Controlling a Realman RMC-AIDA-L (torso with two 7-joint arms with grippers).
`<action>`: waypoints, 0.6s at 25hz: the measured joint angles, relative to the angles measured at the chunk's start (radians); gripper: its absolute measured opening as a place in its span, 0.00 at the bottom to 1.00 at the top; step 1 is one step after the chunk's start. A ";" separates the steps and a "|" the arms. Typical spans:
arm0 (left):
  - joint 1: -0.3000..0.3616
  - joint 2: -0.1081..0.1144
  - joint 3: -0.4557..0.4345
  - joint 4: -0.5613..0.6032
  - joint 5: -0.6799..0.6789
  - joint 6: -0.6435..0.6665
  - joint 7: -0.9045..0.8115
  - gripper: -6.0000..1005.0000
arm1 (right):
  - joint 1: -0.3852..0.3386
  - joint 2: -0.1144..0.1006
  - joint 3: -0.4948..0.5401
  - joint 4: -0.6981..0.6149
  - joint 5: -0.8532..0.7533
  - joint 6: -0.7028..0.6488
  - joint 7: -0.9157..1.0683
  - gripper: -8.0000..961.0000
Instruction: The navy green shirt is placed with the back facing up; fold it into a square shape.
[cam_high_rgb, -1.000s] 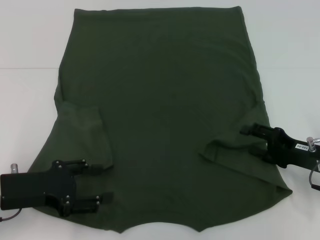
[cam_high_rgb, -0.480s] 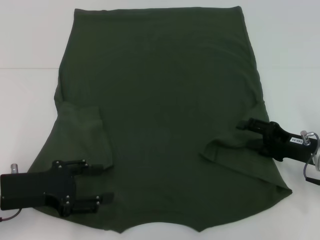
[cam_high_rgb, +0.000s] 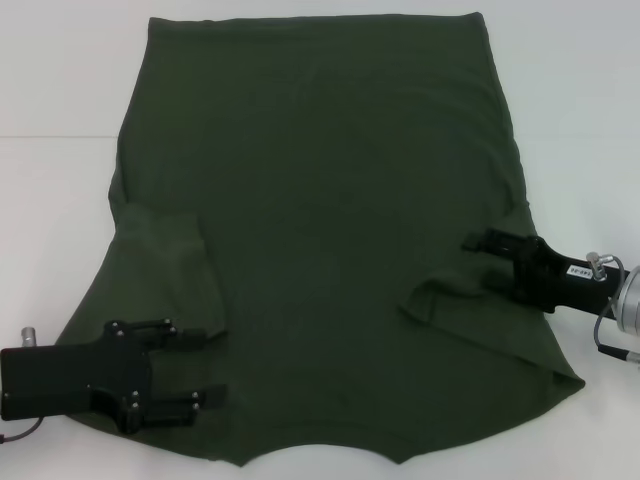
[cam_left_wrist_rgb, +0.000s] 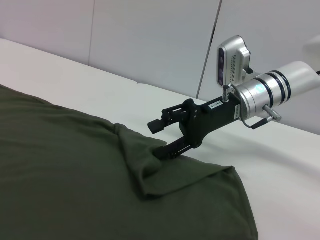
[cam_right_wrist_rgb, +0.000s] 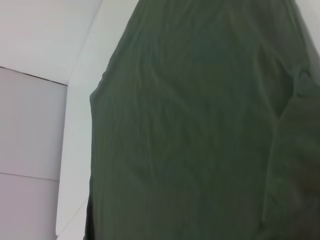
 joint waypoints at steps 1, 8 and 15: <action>0.000 0.000 0.000 0.000 0.000 0.000 0.000 0.75 | 0.000 0.000 0.000 0.000 0.000 -0.001 0.000 0.85; 0.002 0.001 0.000 0.000 -0.008 0.003 0.001 0.75 | -0.032 -0.003 0.010 -0.005 0.007 -0.040 0.004 0.85; 0.004 0.002 -0.001 0.000 -0.009 0.011 0.002 0.75 | -0.046 0.001 0.038 -0.006 0.010 -0.081 -0.003 0.85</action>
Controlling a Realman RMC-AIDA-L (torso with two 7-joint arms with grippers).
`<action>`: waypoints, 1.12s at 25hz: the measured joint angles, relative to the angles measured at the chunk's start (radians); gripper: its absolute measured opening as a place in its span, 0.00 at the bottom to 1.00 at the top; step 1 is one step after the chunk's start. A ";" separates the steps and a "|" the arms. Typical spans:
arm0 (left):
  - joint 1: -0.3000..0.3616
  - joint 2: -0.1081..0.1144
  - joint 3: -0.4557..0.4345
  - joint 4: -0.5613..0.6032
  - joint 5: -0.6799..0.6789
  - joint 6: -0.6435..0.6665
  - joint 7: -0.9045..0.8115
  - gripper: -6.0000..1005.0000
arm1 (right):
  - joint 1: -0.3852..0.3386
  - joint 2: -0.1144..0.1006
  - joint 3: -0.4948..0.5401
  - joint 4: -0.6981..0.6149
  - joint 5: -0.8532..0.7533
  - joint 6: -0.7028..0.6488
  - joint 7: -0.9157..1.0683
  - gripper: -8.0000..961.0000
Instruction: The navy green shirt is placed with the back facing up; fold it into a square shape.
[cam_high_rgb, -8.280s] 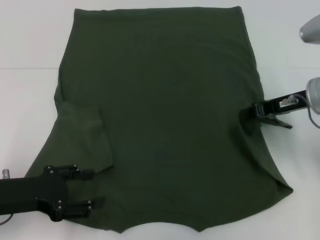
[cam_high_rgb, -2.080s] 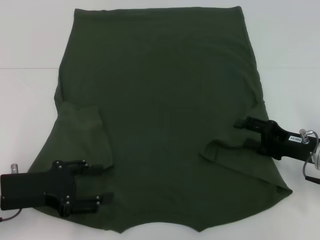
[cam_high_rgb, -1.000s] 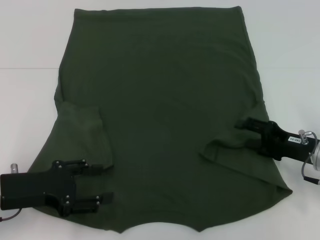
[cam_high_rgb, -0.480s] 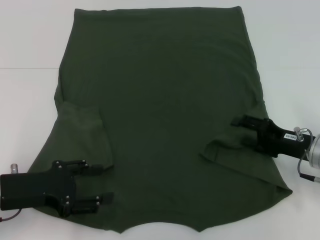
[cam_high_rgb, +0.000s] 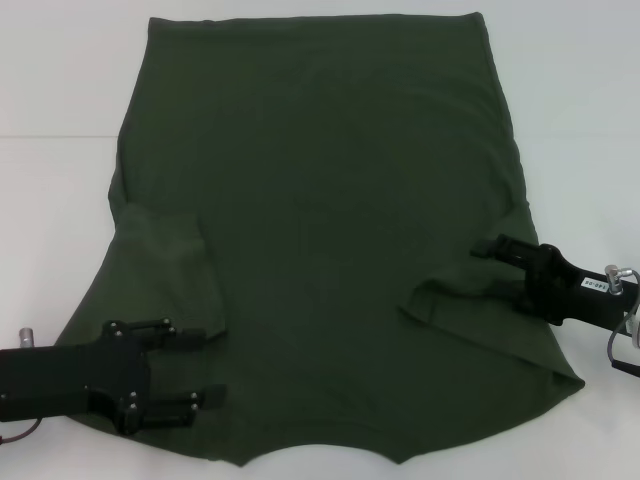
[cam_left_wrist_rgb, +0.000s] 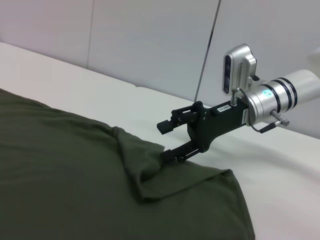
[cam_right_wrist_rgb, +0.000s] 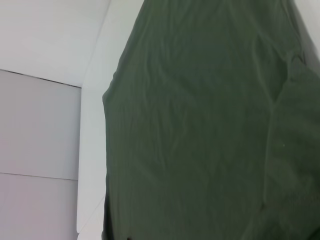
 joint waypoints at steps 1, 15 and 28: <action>0.000 0.000 0.000 0.000 0.000 0.000 0.000 0.75 | 0.000 0.000 0.000 0.000 0.000 0.000 0.000 0.85; 0.000 -0.002 -0.001 0.000 -0.002 0.002 0.001 0.75 | -0.019 -0.008 0.034 0.000 0.001 -0.006 -0.001 0.86; -0.002 -0.002 -0.001 -0.002 -0.002 0.001 0.002 0.75 | -0.069 -0.065 0.137 -0.003 -0.001 0.002 0.007 0.85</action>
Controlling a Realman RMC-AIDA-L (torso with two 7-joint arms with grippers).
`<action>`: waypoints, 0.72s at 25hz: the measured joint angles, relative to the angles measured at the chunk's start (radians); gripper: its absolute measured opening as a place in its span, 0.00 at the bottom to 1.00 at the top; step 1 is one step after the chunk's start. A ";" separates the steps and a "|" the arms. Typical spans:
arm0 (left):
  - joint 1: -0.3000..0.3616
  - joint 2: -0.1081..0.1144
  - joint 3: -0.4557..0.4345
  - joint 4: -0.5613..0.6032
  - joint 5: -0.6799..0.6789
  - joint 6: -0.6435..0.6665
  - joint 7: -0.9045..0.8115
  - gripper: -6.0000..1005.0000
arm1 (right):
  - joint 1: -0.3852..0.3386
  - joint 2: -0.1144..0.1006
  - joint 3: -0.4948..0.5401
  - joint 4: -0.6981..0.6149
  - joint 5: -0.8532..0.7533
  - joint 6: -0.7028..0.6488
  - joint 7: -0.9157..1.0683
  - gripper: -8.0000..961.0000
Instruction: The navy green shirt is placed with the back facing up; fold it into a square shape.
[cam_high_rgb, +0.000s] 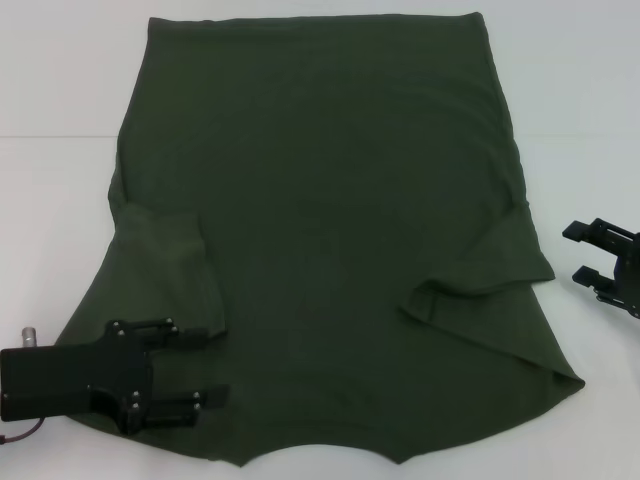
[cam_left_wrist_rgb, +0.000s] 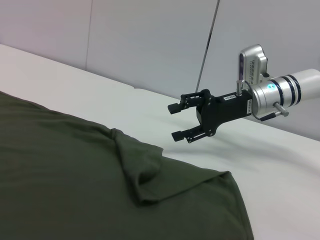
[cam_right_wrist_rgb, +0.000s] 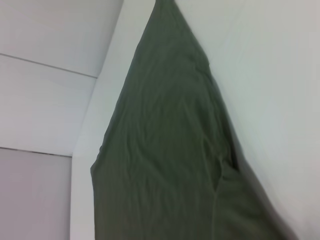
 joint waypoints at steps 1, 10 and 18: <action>0.000 0.000 0.000 0.000 0.000 0.000 0.000 0.75 | 0.000 0.000 0.000 0.000 -0.001 0.006 0.000 0.85; 0.000 -0.001 0.000 0.002 0.000 0.000 0.000 0.75 | 0.016 0.007 -0.019 0.011 -0.008 0.043 0.006 0.85; 0.001 -0.001 0.000 0.002 -0.001 0.001 0.000 0.75 | 0.026 0.007 -0.090 0.011 -0.008 0.065 0.056 0.85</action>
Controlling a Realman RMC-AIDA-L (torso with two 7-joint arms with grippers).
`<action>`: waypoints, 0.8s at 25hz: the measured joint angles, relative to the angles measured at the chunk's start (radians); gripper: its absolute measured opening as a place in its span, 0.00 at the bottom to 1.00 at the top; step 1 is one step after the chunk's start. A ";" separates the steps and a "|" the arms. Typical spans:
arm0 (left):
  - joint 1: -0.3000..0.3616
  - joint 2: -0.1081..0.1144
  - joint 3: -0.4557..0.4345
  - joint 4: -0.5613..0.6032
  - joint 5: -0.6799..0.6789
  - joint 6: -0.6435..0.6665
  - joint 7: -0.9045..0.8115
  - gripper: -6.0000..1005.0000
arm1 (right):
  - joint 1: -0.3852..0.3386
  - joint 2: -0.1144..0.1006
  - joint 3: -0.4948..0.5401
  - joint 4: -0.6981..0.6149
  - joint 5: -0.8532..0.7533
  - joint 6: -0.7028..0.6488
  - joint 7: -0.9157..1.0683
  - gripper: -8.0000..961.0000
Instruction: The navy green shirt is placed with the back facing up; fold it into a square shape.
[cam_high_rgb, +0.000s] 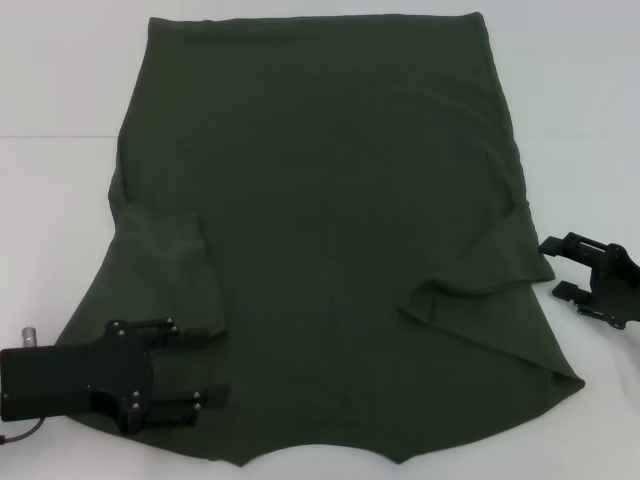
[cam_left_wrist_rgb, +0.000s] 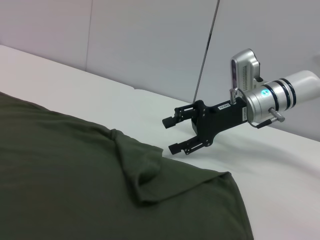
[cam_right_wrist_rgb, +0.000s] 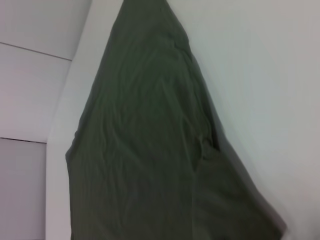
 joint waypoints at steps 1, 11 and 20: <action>0.000 0.000 0.000 0.000 0.000 0.000 0.000 0.75 | 0.000 0.000 -0.006 0.000 0.000 0.002 0.006 0.85; -0.002 0.000 0.000 0.000 0.000 0.001 0.000 0.75 | 0.010 0.003 -0.014 0.000 0.000 0.022 0.016 0.85; -0.004 0.000 0.000 0.000 0.000 0.001 0.000 0.75 | 0.034 0.016 -0.046 0.002 0.000 0.062 0.016 0.85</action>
